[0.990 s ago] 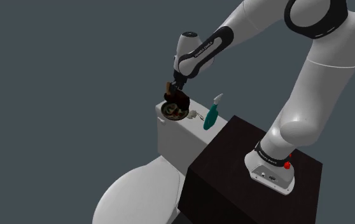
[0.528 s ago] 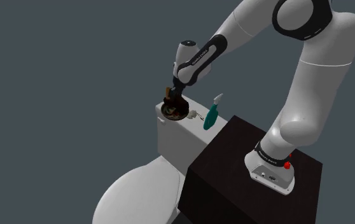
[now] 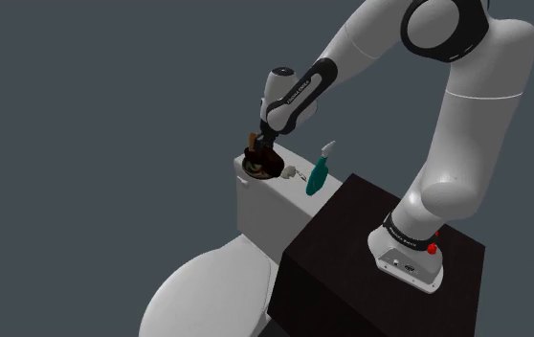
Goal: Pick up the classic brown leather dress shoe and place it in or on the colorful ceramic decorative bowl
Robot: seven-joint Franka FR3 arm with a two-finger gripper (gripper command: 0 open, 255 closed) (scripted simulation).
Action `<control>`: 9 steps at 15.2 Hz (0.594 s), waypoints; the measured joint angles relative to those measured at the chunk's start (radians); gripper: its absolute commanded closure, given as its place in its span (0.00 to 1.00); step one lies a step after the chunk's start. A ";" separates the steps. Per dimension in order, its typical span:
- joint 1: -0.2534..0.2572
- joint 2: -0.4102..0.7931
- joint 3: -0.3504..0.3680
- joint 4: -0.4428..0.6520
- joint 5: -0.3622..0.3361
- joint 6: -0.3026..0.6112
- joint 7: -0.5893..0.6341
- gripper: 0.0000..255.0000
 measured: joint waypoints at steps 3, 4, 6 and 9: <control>0.000 0.000 0.000 0.000 0.000 0.000 0.000 0.00; 0.000 0.000 0.000 0.000 0.000 0.000 0.000 0.00; 0.000 0.000 0.000 0.000 0.000 0.000 0.000 0.00; 0.002 -0.017 -0.001 -0.004 -0.002 -0.013 0.002 0.00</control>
